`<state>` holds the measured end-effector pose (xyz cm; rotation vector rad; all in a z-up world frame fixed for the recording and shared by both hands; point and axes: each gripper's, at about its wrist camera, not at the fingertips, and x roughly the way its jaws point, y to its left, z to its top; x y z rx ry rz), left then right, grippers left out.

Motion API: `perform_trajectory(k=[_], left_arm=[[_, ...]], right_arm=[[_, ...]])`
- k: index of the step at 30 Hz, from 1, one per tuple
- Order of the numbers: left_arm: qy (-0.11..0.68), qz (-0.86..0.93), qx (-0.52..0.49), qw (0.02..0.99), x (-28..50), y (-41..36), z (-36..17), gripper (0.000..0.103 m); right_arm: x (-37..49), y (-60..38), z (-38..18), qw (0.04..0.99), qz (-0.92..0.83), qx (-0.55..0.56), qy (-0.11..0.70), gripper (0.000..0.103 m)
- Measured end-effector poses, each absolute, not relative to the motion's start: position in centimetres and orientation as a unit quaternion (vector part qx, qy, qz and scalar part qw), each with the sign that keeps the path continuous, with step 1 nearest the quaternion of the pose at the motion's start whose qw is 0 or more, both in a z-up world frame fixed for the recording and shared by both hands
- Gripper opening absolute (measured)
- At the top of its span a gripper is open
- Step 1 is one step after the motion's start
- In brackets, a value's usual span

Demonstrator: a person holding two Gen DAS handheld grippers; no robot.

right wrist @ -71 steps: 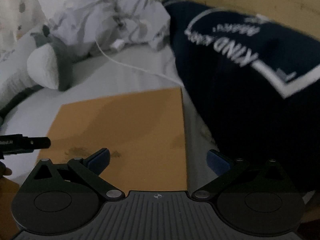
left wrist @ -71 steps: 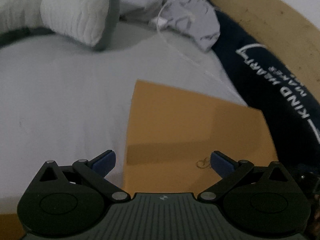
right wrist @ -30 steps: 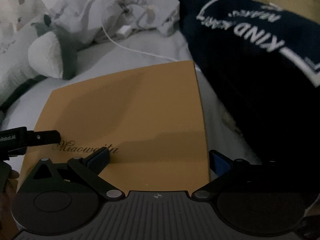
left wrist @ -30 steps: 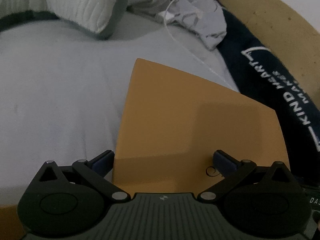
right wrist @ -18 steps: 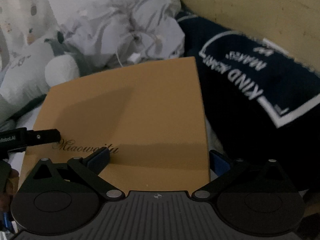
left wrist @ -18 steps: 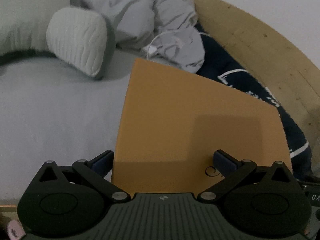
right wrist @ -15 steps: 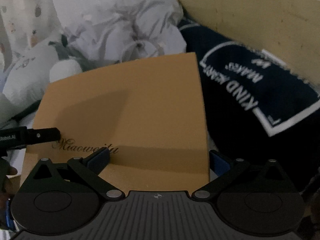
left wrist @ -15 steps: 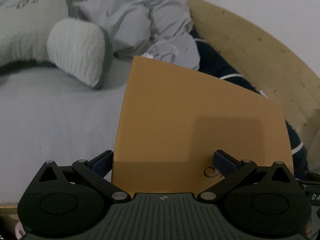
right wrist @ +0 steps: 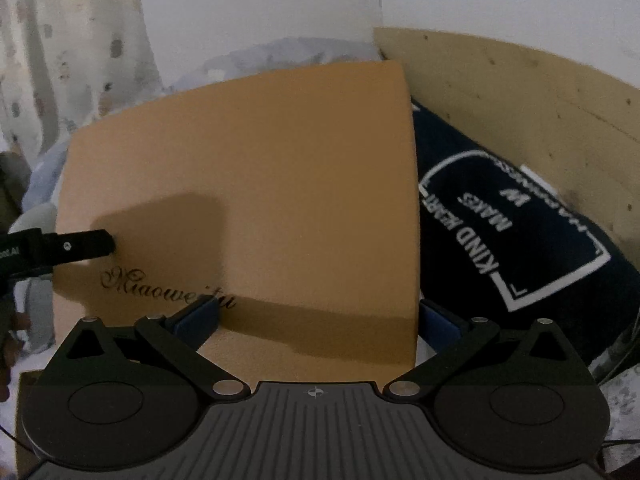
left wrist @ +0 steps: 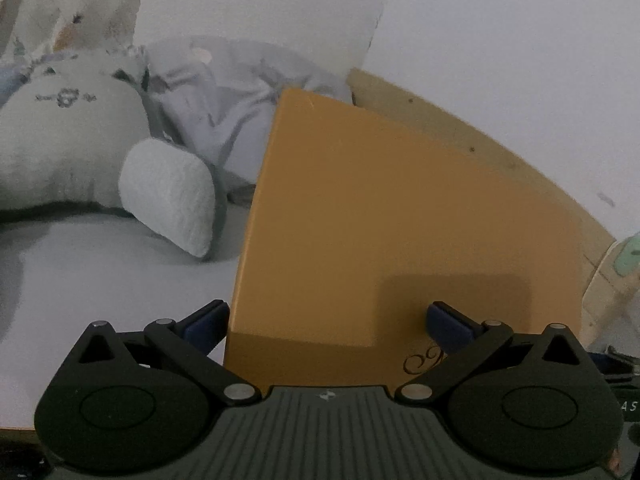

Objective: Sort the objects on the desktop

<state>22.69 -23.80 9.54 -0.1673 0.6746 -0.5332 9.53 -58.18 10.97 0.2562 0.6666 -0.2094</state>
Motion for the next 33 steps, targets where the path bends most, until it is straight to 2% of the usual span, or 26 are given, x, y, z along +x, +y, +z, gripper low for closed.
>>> perform_trajectory(k=[15, 33], left_arm=[[0.288, -0.186, -0.101, 0.934, 16.0, -12.9, 12.4, 0.103], [0.301, -0.073, -0.110, 0.944, 10.2, -1.6, 10.4, 0.103]], right_arm=[[6.4, -47.1, 15.4, 0.946, -0.013, 0.087, 0.312, 0.103], [5.4, -32.1, 13.7, 0.925, 0.119, 0.049, 0.357, 0.103]])
